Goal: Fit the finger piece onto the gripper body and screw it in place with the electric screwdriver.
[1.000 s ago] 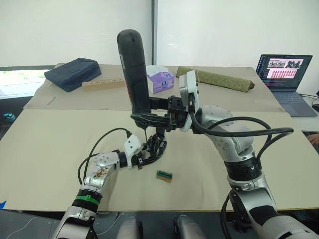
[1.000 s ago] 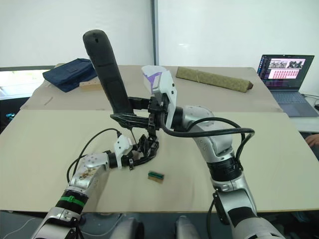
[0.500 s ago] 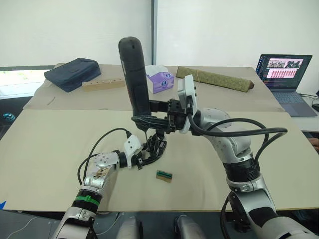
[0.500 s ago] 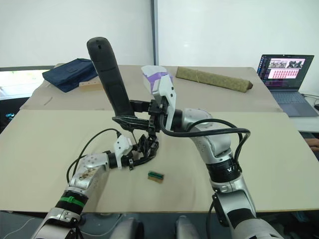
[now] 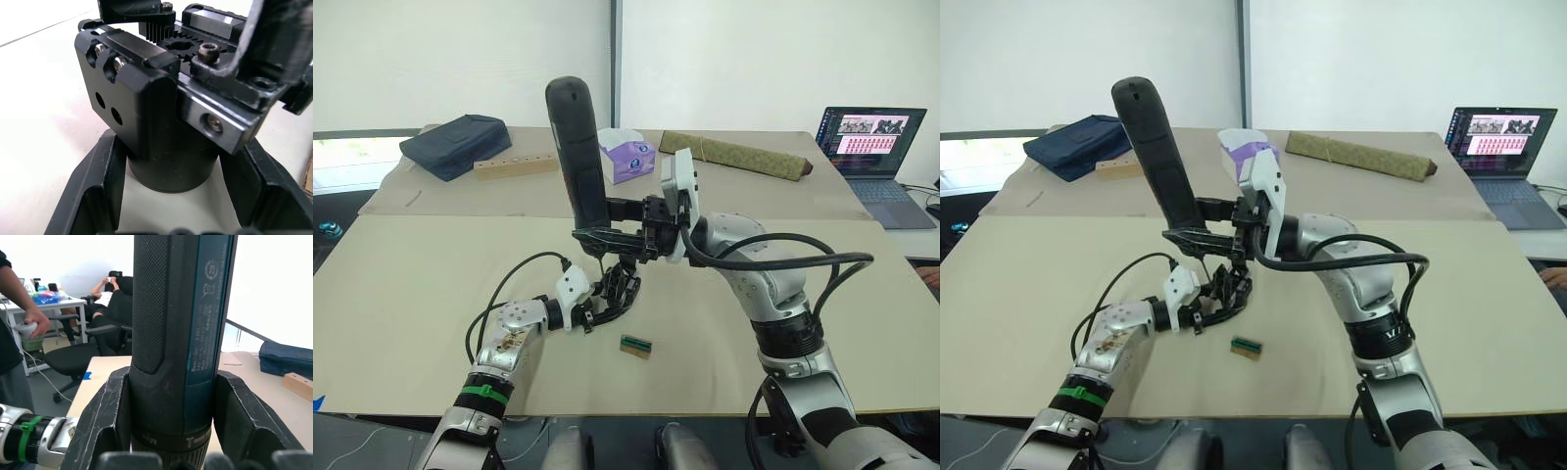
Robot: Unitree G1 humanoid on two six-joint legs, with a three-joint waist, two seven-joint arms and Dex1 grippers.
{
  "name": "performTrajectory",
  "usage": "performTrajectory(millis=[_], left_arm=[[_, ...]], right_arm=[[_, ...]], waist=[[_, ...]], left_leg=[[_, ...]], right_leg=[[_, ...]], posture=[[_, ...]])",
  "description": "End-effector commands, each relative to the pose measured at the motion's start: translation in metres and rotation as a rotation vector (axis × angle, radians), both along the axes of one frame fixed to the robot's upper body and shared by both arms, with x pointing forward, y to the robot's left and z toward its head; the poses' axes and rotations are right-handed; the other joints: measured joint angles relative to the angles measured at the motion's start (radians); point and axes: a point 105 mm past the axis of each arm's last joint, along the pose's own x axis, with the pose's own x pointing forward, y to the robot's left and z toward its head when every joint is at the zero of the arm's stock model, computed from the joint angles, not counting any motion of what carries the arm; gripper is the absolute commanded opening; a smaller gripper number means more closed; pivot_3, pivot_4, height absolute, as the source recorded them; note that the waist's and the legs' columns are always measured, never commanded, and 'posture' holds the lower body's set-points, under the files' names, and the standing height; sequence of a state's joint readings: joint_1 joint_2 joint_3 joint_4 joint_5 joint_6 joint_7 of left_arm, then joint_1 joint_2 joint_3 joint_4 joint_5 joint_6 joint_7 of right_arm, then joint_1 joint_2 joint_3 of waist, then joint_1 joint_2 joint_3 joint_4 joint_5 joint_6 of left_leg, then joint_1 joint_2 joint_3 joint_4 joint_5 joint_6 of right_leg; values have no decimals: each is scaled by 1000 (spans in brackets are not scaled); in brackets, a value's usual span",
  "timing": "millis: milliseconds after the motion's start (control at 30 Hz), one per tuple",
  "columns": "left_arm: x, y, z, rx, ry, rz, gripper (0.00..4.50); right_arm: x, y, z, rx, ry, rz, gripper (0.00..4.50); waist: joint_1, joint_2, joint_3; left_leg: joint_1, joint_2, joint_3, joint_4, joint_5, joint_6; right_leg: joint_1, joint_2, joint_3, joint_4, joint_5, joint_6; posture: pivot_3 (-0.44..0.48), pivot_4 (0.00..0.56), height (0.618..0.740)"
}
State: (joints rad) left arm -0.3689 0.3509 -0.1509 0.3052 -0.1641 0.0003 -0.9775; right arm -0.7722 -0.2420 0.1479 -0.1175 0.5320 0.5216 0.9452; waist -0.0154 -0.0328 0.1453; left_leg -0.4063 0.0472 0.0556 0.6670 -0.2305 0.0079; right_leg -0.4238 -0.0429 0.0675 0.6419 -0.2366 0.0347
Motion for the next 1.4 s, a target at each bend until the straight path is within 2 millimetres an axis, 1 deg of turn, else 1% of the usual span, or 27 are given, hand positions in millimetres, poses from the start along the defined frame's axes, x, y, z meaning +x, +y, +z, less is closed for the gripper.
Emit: performTrajectory(millis=[33,433,667,1067,1400], left_arm=[[-10,0,-23,29,99,-7,2269],[-11,0,-24,26,102,-7,2269],[-11,0,-25,27,104,-6,2269],[-11,-1,-25,25,106,-6,2269],[-11,0,-26,27,109,-4,2269]], right_arm=[[-7,0,14,54,-70,20,1907],[-8,1,12,42,-62,28,1907],[-12,0,23,84,-65,47,1907],[-11,-1,24,74,-70,45,1907],[-12,-6,29,86,-65,48,1907]], waist=[[0,0,0],[0,0,0],[0,0,0],[0,0,0],[0,0,0]], left_leg=[[0,0,0,0,0,0],[0,0,0,0,0,0],[0,0,0,0,0,0],[0,0,0,0,0,0],[0,0,0,0,0,0]], right_leg=[[0,0,0,0,0,0],[0,0,0,0,0,0],[0,0,0,0,0,0],[0,0,0,0,0,0],[0,0,0,0,0,0]], posture=[[0,150,740],[0,150,740],[0,150,740],[0,150,740],[0,150,740]])
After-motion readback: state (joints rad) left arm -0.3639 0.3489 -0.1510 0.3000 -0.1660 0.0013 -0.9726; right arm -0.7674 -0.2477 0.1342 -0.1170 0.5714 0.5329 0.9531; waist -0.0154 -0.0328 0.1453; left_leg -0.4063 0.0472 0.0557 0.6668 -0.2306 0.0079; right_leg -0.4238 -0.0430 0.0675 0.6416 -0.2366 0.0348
